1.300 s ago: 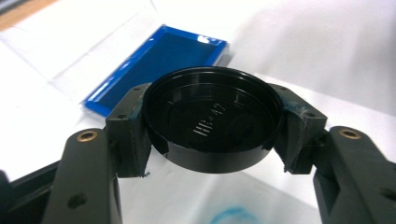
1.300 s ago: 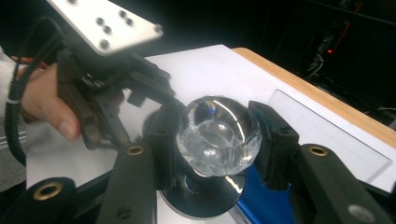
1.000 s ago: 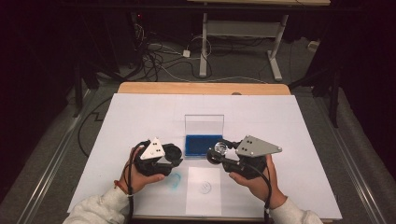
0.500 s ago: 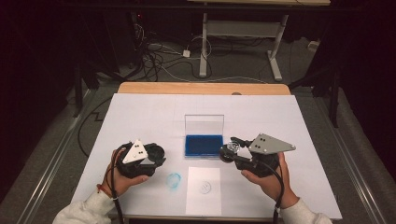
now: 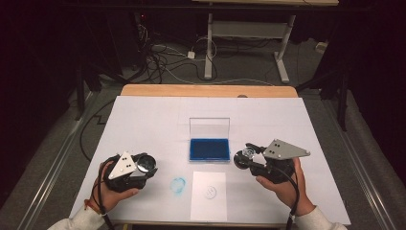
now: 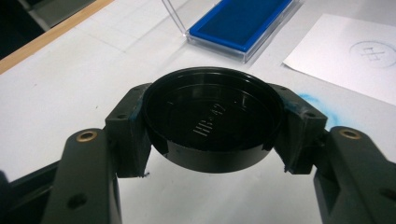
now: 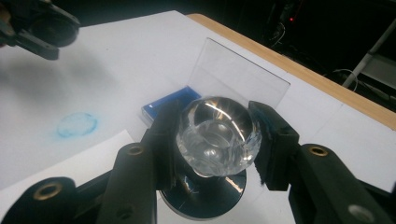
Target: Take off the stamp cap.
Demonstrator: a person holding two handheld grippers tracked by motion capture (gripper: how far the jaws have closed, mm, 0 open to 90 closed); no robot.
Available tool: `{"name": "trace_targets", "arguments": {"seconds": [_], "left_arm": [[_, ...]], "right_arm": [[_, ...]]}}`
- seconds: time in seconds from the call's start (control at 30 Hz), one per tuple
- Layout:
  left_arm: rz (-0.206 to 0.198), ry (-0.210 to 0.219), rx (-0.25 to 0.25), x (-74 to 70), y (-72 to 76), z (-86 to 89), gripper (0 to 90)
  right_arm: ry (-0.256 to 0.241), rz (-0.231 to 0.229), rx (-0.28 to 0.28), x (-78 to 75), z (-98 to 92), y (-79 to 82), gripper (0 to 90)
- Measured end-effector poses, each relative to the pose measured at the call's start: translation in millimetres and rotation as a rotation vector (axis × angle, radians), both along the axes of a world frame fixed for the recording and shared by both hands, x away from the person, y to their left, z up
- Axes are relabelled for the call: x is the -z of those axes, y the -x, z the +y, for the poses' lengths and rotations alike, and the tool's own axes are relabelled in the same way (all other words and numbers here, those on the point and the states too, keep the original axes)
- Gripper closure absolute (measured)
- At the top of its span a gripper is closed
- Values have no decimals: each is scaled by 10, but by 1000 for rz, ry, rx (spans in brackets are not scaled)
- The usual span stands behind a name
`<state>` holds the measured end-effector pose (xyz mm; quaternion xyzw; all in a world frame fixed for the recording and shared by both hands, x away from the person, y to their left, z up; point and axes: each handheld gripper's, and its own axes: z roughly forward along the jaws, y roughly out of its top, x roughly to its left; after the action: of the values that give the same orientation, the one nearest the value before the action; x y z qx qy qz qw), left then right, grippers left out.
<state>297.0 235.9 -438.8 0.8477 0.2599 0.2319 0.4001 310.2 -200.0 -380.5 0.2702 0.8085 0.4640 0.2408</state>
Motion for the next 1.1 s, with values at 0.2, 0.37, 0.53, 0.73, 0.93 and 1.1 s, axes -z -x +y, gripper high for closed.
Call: {"name": "trace_targets", "arguments": {"seconds": [0.2, 0.37, 0.53, 0.73, 0.93, 1.1], "left_arm": [[27, 7, -5, 53, 82, 41, 365], [33, -7, -1, 78, 105, 27, 366], [43, -6, 5, 93, 85, 27, 366], [49, -15, 10, 119, 67, 19, 365], [53, -4, 9, 125, 38, 28, 366], [61, 0, 19, 141, 23, 24, 365]], "right_arm": [[13, 16, 10, 7, -44, -19, 570], [24, 29, 17, -32, -61, -56, 570], [31, 44, -6, -51, -22, -101, 570], [65, 62, -28, -44, 112, -209, 570], [72, 73, -40, -40, 256, -346, 570], [69, 78, -41, -34, 340, -418, 570]]}}
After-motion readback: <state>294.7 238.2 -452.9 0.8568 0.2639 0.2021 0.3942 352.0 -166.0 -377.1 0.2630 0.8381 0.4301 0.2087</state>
